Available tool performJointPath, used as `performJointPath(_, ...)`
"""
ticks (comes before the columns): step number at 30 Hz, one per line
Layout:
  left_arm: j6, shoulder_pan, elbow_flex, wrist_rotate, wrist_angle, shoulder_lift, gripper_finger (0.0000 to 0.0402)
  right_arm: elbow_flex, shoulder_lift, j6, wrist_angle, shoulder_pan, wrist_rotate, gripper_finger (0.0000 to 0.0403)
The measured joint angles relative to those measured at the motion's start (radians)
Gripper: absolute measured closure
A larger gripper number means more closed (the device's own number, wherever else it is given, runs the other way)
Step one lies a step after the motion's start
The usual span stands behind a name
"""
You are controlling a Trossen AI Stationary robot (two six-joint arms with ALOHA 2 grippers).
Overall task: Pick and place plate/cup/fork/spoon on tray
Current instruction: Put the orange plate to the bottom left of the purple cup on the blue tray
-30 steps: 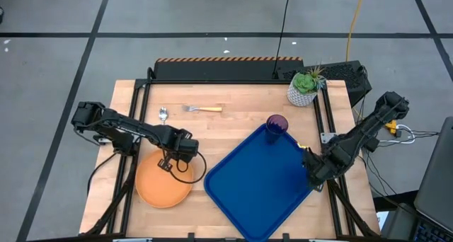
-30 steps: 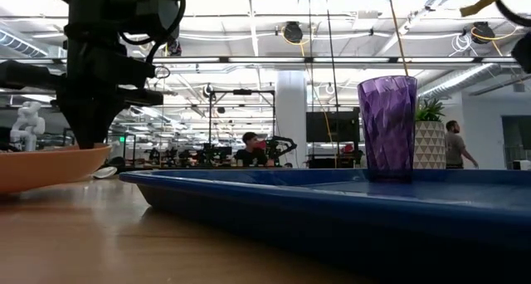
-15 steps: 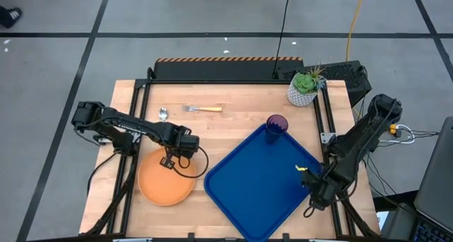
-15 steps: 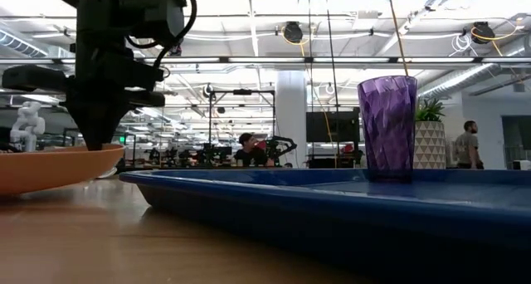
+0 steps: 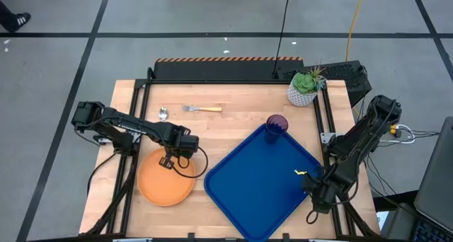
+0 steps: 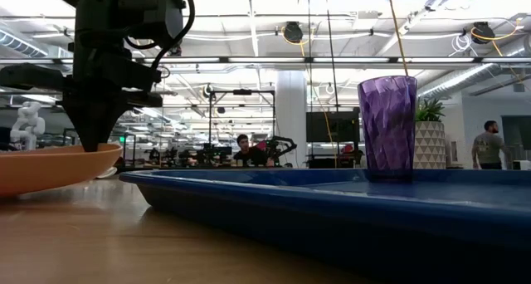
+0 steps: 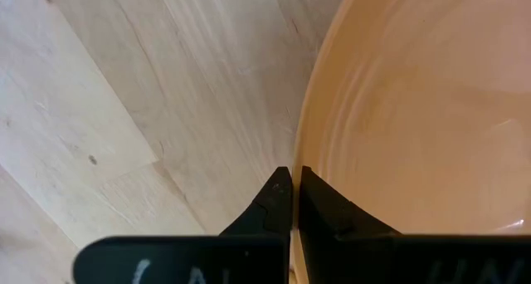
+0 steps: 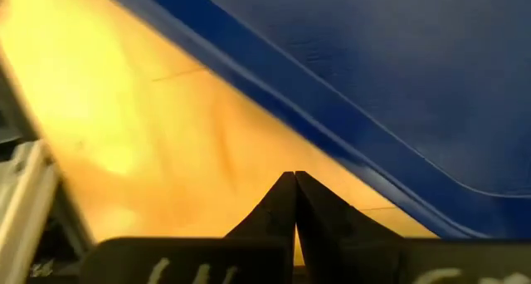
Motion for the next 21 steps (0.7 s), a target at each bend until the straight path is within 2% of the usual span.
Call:
performJointPath(4,-0.002,0.000,0.000,0.000,0.000,0.000,0.0397,0.012,-0.041,-0.034,0.000,0.000,-0.002,0.0379)
performJointPath(9,-0.028,0.003,0.000,0.000,-0.001,0.000,0.0397,0.011,-0.055,0.068,-0.083,0.000,0.002,0.0342)
performJointPath(11,-0.043,0.003,0.000,0.000,-0.004,0.000,0.0397,0.011,-0.055,0.061,-0.076,0.000,0.002,0.0333)
performJointPath(17,-0.035,0.007,0.000,-0.002,-0.022,0.000,0.0397,0.011,-0.055,-0.044,-0.072,-0.013,-0.024,0.0297)
performJointPath(21,-0.025,0.025,0.000,-0.004,-0.021,0.000,0.0397,0.011,-0.055,-0.211,-0.067,-0.011,-0.013,0.0256)
